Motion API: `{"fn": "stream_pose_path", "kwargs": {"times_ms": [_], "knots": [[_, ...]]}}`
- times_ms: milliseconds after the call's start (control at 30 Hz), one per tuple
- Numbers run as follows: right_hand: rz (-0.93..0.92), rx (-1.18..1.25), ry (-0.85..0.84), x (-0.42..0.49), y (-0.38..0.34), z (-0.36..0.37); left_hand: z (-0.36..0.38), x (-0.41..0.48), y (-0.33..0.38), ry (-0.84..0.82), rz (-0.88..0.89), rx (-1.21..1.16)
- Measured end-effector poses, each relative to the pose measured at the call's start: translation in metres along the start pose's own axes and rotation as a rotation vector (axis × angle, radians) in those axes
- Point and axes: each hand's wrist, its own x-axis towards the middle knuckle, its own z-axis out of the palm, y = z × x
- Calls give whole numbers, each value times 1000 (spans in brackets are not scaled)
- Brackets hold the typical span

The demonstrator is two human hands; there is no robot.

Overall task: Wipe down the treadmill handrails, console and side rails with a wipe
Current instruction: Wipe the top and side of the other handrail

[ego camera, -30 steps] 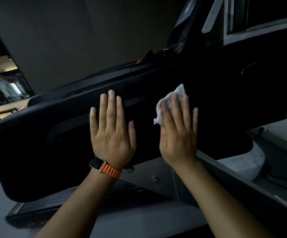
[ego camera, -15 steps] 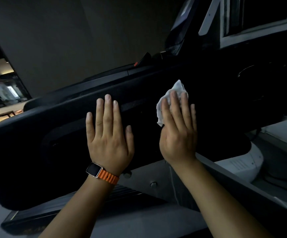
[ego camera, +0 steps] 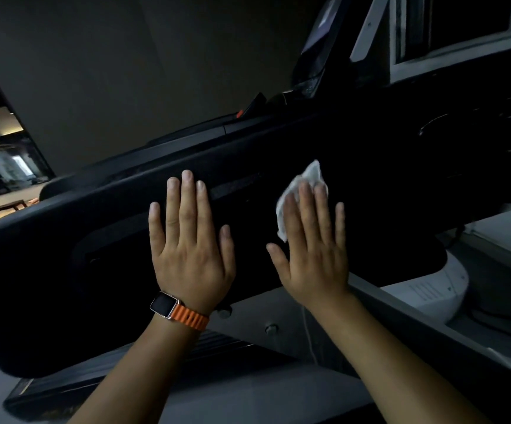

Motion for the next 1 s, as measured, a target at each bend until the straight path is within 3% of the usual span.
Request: {"fn": "stream_pose_path", "kwargs": {"times_ms": [167,367,533,667,833,967,1000], "knots": [[-39,-125,-69,-60,27,12,0,0,1,-8,-12,2],[135,-4,32,58,15,-22,1,-1,1,-12,-6,0],[-61,-83,-59,62,37,-28,1,-2,1,-3,-4,-3],[276,-70,15,88,59,-39,1,-1,2,-11,-16,0],[-94,-66,-106,81,16,-31,0,-1,1,-13,2,0],[235,-85,-32,83,40,-36,0,-1,2,-17,-13,-2],[238,-62,-47,78,30,-34,0,-1,2,-18,-12,0]]}}
